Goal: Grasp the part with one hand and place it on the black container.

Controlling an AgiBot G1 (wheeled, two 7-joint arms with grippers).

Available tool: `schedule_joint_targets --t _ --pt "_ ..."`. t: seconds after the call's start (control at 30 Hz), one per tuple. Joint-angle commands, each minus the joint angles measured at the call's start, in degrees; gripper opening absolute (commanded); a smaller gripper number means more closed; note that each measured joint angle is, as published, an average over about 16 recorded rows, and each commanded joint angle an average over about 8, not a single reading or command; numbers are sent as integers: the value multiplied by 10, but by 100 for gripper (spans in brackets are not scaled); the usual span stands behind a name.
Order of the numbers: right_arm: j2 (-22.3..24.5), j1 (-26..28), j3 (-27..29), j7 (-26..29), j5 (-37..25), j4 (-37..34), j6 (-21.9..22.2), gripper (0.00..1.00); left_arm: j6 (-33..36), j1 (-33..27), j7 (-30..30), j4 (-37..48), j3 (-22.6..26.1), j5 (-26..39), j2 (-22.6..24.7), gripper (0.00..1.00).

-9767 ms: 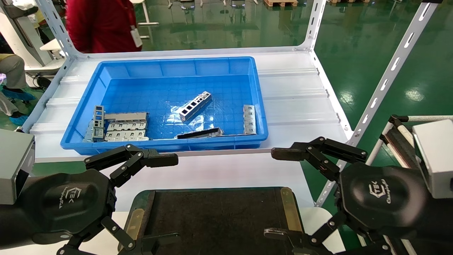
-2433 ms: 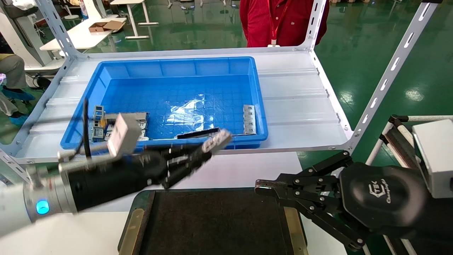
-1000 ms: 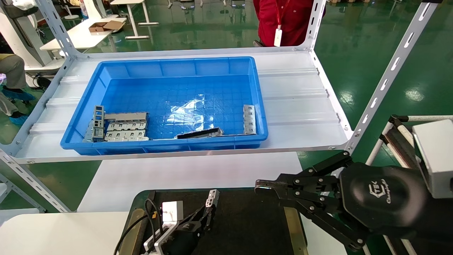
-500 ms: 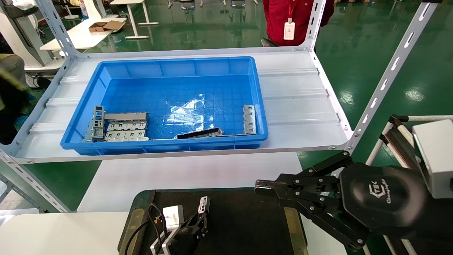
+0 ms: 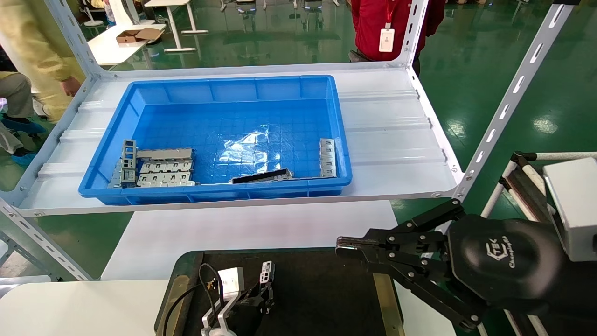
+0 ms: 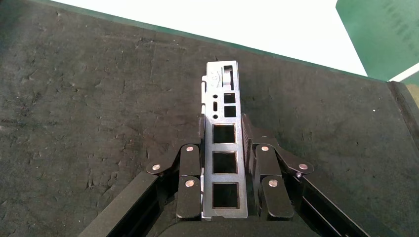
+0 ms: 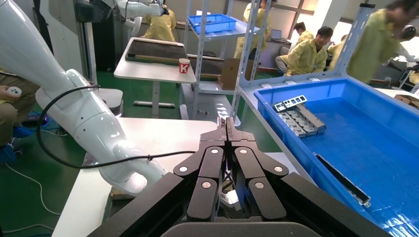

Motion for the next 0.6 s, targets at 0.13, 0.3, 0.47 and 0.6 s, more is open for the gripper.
schedule_joint_targets --t 0.13,0.3,0.47,0.6 --pt "0 0 0 0 0 0 0 100 -21 -13 28 -23 19 -51 -8 100" --pt "0 0 0 0 0 0 0 100 -33 -20 39 -38 26 -71 -13 100" --pt "0 0 0 0 0 0 0 100 -36 -22 41 -45 26 -76 -15 100" --pt "0 0 -1 0 0 0 0 100 -36 -23 39 -49 24 -75 -15 100"
